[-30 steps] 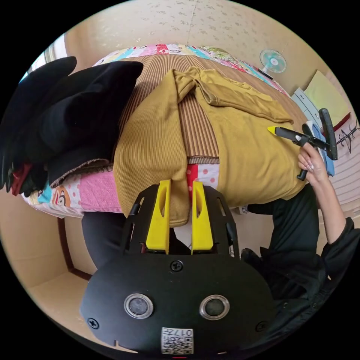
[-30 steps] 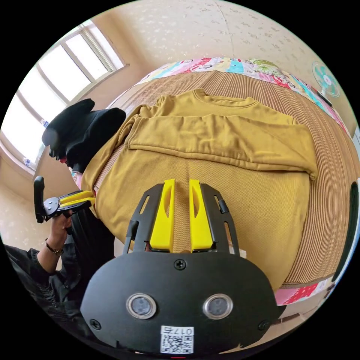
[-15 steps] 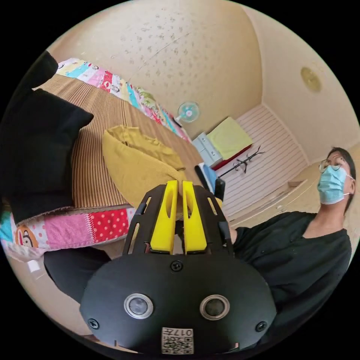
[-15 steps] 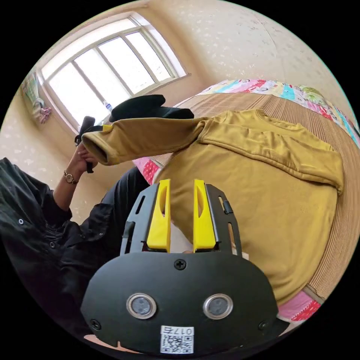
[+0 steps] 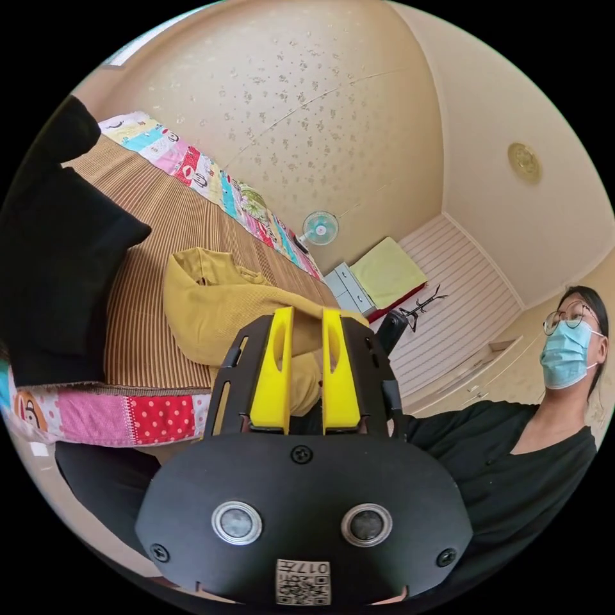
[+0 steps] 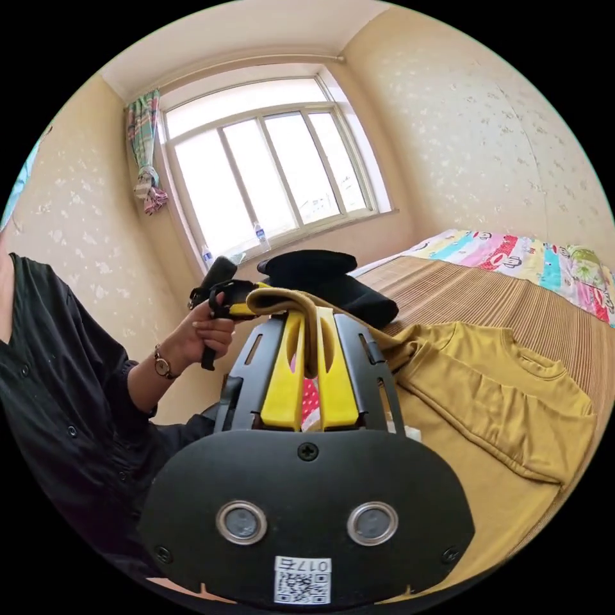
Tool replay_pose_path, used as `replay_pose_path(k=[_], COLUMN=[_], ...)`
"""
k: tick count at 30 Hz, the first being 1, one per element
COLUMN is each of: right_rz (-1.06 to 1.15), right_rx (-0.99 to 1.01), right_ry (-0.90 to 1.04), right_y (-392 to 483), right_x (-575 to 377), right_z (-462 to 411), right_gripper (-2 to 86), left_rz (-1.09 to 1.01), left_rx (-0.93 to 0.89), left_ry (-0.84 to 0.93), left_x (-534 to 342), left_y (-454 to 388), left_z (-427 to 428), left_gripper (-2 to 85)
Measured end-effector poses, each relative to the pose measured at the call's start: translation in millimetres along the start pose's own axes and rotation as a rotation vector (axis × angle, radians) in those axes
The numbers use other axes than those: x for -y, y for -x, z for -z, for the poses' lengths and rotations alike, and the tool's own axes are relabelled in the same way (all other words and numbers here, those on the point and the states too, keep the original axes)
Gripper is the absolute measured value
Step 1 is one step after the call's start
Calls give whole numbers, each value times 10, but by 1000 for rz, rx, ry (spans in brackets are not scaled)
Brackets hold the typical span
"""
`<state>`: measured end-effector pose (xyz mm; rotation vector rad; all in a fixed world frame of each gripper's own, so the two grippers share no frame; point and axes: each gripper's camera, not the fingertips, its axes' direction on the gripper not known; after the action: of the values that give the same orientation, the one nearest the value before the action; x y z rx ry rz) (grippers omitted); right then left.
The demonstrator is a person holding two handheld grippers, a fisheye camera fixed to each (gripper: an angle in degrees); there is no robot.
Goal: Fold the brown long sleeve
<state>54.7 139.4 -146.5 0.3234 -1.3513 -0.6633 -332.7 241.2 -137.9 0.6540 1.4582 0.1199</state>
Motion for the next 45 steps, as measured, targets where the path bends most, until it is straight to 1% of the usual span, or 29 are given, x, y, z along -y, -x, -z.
replay_pose_path(k=[2, 4, 6, 8, 9, 10, 11, 13, 15, 18, 19, 20, 22, 24, 26, 28, 30, 32, 34, 36, 39, 41, 42, 43, 44, 45], right_rz=[-131, -218, -295, -532, -608, -760, -833, -882, -851, -755, -671, -596, -535, -551, -576, -547, -574, -585, -557, -532, -496, -528, -539, -534, -488, -463], right_rx=[-104, -222, -289, -408, -457, -578, -675, -731, -678, -756, -758, -757, -789, -875, -935, -964, -957, -891, -861, -854, -884, -857, -842, -808, -758, -727], right_ry=[-129, -176, -123, 41, 73, 97, 103, 181, 139, 114, 121, 137, 194, 270, 413, 368, 418, 449, 460, 467, 530, 583, 593, 570, 465, 404], right_y=[-491, -852, -1226, -1809, -1947, -2180, -2333, -2491, -2425, -1923, -1640, -1346, -990, -791, -823, -843, -1061, -1426, -1710, -1978, -2349, -2492, -2492, -2413, -2227, -2118], right_x=[266, 346, 323, 43, -79, -364, -644, -950, -1039, -899, -845, -842, -942, -1127, -1350, -1293, -1124, -862, -666, -476, -148, 30, 61, 101, 100, 76], right_z=[459, 795, 1015, 1120, 1129, 1138, 1102, 1012, 1052, 1083, 1029, 941, 758, 539, 212, 166, 92, -8, -104, -212, -357, -301, -260, -127, 79, 201], right_gripper=[42, 39, 37, 35, 35, 35, 35, 38, 42, 53, 53, 46, 34, 21, 13, 11, 9, 8, 7, 6, 5, 6, 6, 6, 6, 6], left_rz=[3, 27, 65, 122, 135, 156, 173, 183, 176, 119, 87, 52, -10, -66, -87, -111, -177, -274, -283, -255, -124, -88, -88, -78, -61, -55], left_rx=[48, 64, 46, 16, 16, 26, 42, 54, 72, 164, 223, 284, 376, 488, 590, 635, 704, 805, 860, 868, 777, 631, 597, 554, 531, 521], left_ry=[0, 26, 52, 80, 91, 117, 147, 183, 202, 247, 276, 305, 345, 388, 458, 466, 455, 450, 443, 438, 401, 229, 192, 144, 132, 131], left_x=[-75, -151, -249, -385, -414, -463, -496, -513, -508, -489, -487, -492, -518, -557, -560, -499, -395, -228, -37, 221, 627, 664, 625, 512, 366, 278], left_y=[19, 96, 213, 373, 408, 470, 519, 556, 539, 400, 333, 272, 206, 194, 284, 309, 255, 218, 297, 435, 723, 728, 711, 686, 668, 656], left_z=[59, 22, -62, -217, -265, -372, -485, -643, -786, -1082, -1252, -1451, -1780, -2143, -2614, -2865, -3072, -3421, -3642, -3772, -3663, -3143, -2996, -2722, -2488, -2377], left_gripper=[79, 80, 80, 81, 81, 81, 81, 85, 88, 88, 88, 88, 85, 74, 61, 50, 39, 24, 12, 6, 3, 1, 1, 0, 2, 6])
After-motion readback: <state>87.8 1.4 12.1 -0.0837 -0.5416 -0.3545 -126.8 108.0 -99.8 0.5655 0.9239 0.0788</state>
